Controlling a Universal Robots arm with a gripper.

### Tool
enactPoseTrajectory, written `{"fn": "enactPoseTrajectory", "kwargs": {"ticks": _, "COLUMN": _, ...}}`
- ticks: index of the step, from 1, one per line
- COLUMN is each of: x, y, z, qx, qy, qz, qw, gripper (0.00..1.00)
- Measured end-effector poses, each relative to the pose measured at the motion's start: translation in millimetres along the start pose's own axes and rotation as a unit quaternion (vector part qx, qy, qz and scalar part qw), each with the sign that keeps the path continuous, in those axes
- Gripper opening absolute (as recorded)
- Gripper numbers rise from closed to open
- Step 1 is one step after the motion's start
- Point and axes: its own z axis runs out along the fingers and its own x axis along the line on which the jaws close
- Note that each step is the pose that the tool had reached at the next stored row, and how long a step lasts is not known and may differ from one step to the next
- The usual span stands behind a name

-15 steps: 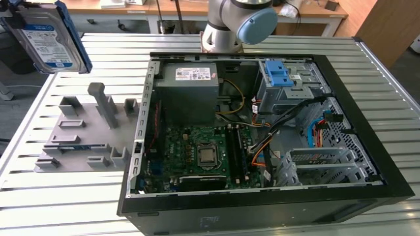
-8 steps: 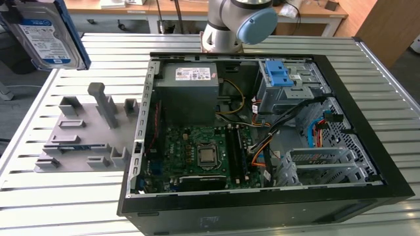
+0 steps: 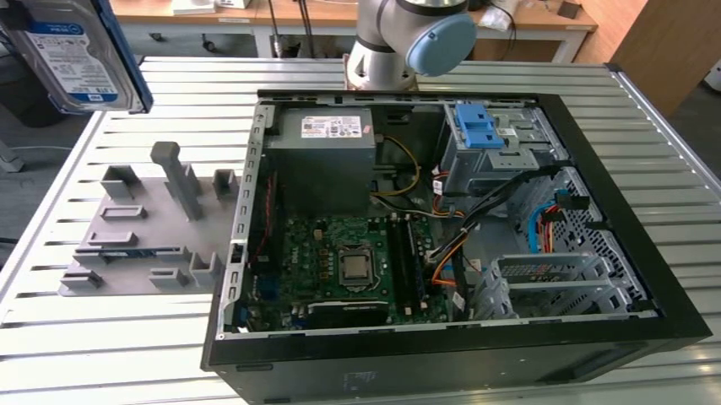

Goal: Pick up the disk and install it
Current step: 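Pick up the disk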

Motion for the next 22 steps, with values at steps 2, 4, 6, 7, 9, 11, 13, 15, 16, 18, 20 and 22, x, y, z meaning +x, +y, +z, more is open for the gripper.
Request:
{"fn": "enactPoseTrajectory", "kwargs": {"ticks": 2, "x": -0.3, "y": 0.0, "z": -3.1, "qx": 0.0000, "qy": 0.0000, "qz": 0.000, "qw": 1.0000, "gripper": 0.36}}
{"fn": "enactPoseTrajectory", "kwargs": {"ticks": 4, "x": -0.5, "y": 0.0, "z": -6.2, "qx": 0.0001, "qy": 0.0000, "qz": 0.000, "qw": 1.0000, "gripper": 0.36}}
{"fn": "enactPoseTrajectory", "kwargs": {"ticks": 6, "x": -0.6, "y": 0.0, "z": -9.4, "qx": 0.0000, "qy": 0.0000, "qz": 0.000, "qw": 1.0000, "gripper": 0.36}}
{"fn": "enactPoseTrajectory", "kwargs": {"ticks": 7, "x": -0.7, "y": 0.0, "z": -11.2, "qx": 0.0000, "qy": 0.0000, "qz": 0.000, "qw": 1.0000, "gripper": 0.36}}
{"fn": "enactPoseTrajectory", "kwargs": {"ticks": 9, "x": -0.9, "y": 0.1, "z": -14.4, "qx": 0.0000, "qy": 0.0000, "qz": 0.000, "qw": 1.0000, "gripper": 0.36}}
{"fn": "enactPoseTrajectory", "kwargs": {"ticks": 11, "x": -1.2, "y": 0.0, "z": -17.6, "qx": 0.0000, "qy": 0.0000, "qz": 0.000, "qw": 1.0000, "gripper": 0.36}}
{"fn": "enactPoseTrajectory", "kwargs": {"ticks": 13, "x": -1.4, "y": 0.0, "z": -20.8, "qx": 0.0000, "qy": 0.0000, "qz": 0.000, "qw": 1.0000, "gripper": 0.36}}
{"fn": "enactPoseTrajectory", "kwargs": {"ticks": 15, "x": -1.6, "y": 0.0, "z": -22.4, "qx": 0.0000, "qy": 0.0000, "qz": 0.000, "qw": 1.0000, "gripper": 0.36}}
{"fn": "enactPoseTrajectory", "kwargs": {"ticks": 16, "x": -1.7, "y": 0.0, "z": -22.3, "qx": 0.0001, "qy": 0.0000, "qz": 0.000, "qw": 1.0000, "gripper": 0.36}}
{"fn": "enactPoseTrajectory", "kwargs": {"ticks": 18, "x": -1.7, "y": 0.0, "z": -22.4, "qx": 0.0000, "qy": 0.0000, "qz": 0.000, "qw": 1.0000, "gripper": 0.36}}
{"fn": "enactPoseTrajectory", "kwargs": {"ticks": 20, "x": -1.7, "y": 0.0, "z": -22.4, "qx": 0.0000, "qy": 0.0000, "qz": 0.000, "qw": 1.0000, "gripper": 0.36}}
{"fn": "enactPoseTrajectory", "kwargs": {"ticks": 22, "x": -1.2, "y": 0.0, "z": -22.6, "qx": -0.0001, "qy": 0.0001, "qz": 0.000, "qw": 1.0000, "gripper": 0.36}}
